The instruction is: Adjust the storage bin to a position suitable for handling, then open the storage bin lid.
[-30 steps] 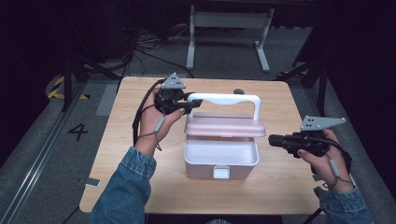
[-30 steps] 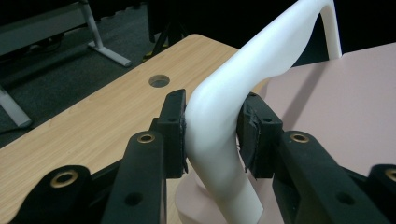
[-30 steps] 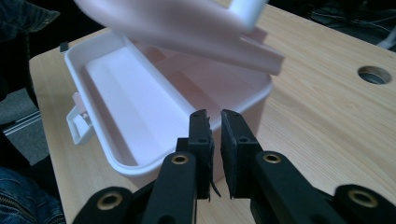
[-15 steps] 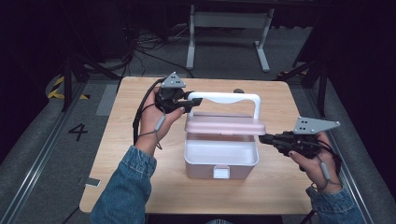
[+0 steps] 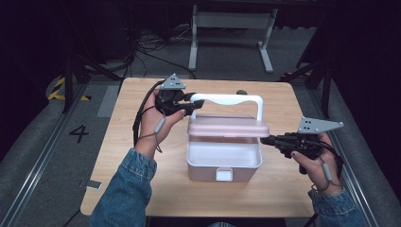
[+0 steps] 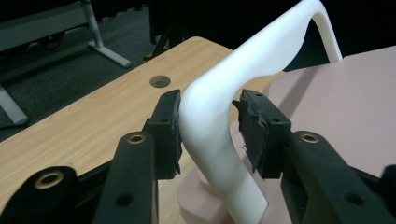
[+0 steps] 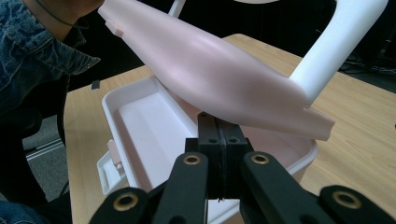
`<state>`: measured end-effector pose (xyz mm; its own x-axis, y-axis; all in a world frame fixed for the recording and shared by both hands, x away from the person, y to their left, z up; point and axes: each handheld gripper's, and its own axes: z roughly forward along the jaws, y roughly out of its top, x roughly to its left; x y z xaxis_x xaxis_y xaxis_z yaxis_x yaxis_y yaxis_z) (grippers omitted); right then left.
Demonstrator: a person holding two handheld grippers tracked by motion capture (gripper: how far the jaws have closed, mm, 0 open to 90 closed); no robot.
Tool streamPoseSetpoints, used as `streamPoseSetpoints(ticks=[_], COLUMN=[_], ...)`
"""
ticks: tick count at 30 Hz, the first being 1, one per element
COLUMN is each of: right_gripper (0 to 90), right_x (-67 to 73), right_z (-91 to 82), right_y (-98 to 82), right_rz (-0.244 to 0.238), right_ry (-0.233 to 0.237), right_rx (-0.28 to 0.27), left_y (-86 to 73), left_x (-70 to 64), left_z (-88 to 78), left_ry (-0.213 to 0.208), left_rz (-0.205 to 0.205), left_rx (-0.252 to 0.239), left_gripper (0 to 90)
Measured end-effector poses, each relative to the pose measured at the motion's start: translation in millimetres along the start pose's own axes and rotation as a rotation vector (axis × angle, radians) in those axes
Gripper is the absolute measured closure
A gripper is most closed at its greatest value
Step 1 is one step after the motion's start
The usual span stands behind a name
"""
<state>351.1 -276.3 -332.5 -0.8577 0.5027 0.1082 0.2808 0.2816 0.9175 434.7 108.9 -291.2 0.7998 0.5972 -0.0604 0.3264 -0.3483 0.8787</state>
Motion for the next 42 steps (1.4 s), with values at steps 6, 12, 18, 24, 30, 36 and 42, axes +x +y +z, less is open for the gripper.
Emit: streamPoseSetpoints(ticks=[6, 12, 18, 24, 30, 36, 42], right_gripper=[90.0, 90.0, 90.0, 90.0, 90.0, 90.0, 90.0], right_x=[-1.3, -2.2, -3.9, -6.1, -14.9, -21.0, -28.6], right_z=[0.6, 1.1, 1.5, 2.5, 4.7, 7.8, 12.1], right_y=[0.0, 0.3, 2.2, 6.9, 10.1, 13.9, 17.5], right_rz=[0.004, 0.006, 0.007, 0.005, 0.018, 0.018, 0.018], right_ry=[-0.005, -0.014, -0.023, -0.039, -0.039, -0.045, -0.055], right_rx=[-0.012, -0.026, -0.039, -0.055, -0.075, -0.088, -0.106], left_y=[-6.2, -15.6, -29.6, -44.3, -57.4, -69.8, -67.0], left_x=[3.5, 9.2, 17.0, 17.6, 12.3, 9.0, 2.7], left_z=[-4.9, -19.3, -35.8, -44.0, -49.7, -50.7, -46.7], left_ry=[0.018, 0.067, 0.111, 0.121, 0.098, 0.093, 0.087], left_rz=[-0.017, -0.028, -0.04, -0.032, -0.002, -0.008, 0.007], left_rx=[0.008, -0.002, 0.029, 0.064, 0.102, 0.107, 0.058], left_gripper=[44.6, 35.6, 32.0, 30.0, 27.1, 26.3, 26.8])
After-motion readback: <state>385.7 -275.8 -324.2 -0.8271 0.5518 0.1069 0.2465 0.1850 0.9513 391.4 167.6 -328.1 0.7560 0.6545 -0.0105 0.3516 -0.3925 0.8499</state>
